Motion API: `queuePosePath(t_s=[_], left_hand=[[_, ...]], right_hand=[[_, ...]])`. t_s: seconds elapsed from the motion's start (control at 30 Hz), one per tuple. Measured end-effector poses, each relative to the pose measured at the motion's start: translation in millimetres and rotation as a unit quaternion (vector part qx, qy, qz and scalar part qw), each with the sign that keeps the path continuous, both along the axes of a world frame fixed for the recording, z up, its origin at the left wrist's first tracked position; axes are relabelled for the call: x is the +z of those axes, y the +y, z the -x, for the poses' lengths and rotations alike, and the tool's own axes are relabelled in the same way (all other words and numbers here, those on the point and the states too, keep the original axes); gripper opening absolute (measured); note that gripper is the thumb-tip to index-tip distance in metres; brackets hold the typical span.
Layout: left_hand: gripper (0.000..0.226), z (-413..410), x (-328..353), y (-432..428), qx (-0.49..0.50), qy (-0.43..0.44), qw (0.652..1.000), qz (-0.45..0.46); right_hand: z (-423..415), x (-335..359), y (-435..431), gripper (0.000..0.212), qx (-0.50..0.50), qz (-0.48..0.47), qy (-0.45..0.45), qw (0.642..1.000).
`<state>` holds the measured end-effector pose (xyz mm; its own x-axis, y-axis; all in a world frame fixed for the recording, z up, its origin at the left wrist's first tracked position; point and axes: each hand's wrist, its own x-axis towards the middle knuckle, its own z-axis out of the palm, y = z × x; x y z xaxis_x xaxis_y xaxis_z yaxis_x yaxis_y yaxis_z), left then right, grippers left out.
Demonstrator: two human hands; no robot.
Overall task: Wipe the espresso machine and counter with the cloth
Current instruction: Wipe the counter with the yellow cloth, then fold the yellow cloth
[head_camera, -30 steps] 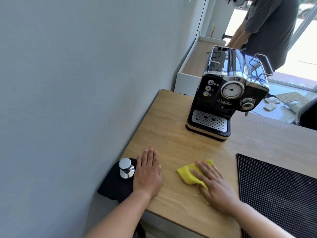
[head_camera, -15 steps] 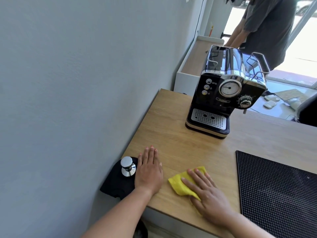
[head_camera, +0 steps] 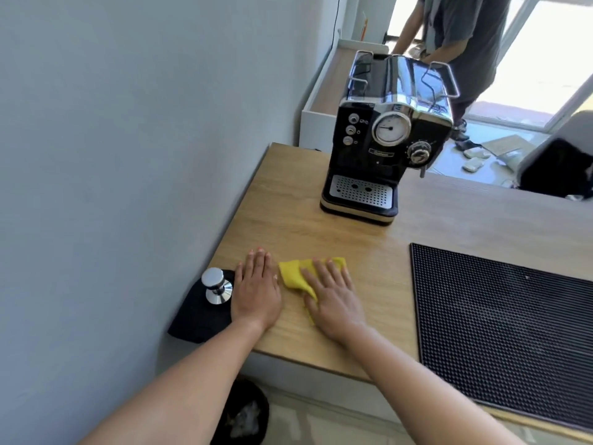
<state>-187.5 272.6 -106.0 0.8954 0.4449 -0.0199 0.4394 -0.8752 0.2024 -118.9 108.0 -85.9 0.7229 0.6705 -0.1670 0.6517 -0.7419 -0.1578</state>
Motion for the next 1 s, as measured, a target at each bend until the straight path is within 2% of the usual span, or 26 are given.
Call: queuePosePath(t_s=[0.1,0.37,0.43,0.5,0.53,0.57,0.6,0.67,0.7,0.77,0.83,0.9,0.93,1.0], left_hand=[[0.056,1.2,-0.8,1.9,-0.006,0.001,1.0,0.003],[0.058,2.7,4.2,4.4,-0.018,0.02,0.999,0.023],[0.058,0.1,8.3,6.8,-0.016,0.03,0.998,0.044],[0.058,-2.5,17.9,8.2,-0.014,0.041,0.996,0.082],[0.057,-3.4,24.3,6.8,-0.015,0.034,0.993,0.11],[0.055,-3.1,32.2,3.7,-0.02,0.019,0.989,0.143],[0.052,-1.7,40.3,-0.4,-0.028,-0.003,0.983,0.181],[0.044,1.4,59.5,-14.7,-0.062,-0.044,0.958,0.276],[0.04,3.6,68.9,-23.7,-0.076,-0.051,0.937,0.336],[0.038,7.0,82.2,-42.7,-0.081,-0.019,0.865,0.495],[0.054,7.8,91.4,-59.9,-0.078,0.07,0.755,0.647],[0.074,6.6,91.5,-68.4,-0.082,0.137,0.66,0.734],[0.08,4.1,90.0,-72.6,-0.091,0.158,0.626,0.758],[0.083,1.1,86.0,-77.7,-0.113,0.17,0.593,0.779]], right_hand=[[42.2,-8.5,-25.0,0.061,0.063,-0.027,-0.021,0.997],[94.4,-15.1,-81.6,0.052,0.108,-0.093,-0.038,0.989],[104.2,-8.8,-84.5,0.045,0.064,-0.158,-0.005,0.985],[110.8,9.4,-82.3,0.036,-0.046,-0.231,0.08,0.969],[111.0,21.7,-81.2,0.028,-0.116,-0.26,0.133,0.949],[108.3,32.4,-80.7,0.019,-0.184,-0.304,0.191,0.915],[104.5,44.3,-81.1,0.012,-0.246,-0.362,0.255,0.862],[94.6,65.2,-87.4,0.015,-0.331,-0.469,0.382,0.725],[90.7,75.2,-90.6,0.015,-0.348,-0.506,0.431,0.661],[85.1,93.7,-96.5,0.015,-0.354,-0.556,0.485,0.574],[79.9,105.7,-103.0,0.017,-0.349,-0.596,0.506,0.516],[74.6,111.1,-108.0,0.017,-0.343,-0.628,0.506,0.482],[71.2,110.9,-113.5,0.021,-0.346,-0.641,0.498,0.471],[65.8,106.2,-121.4,0.03,-0.36,-0.66,0.485,0.447]])
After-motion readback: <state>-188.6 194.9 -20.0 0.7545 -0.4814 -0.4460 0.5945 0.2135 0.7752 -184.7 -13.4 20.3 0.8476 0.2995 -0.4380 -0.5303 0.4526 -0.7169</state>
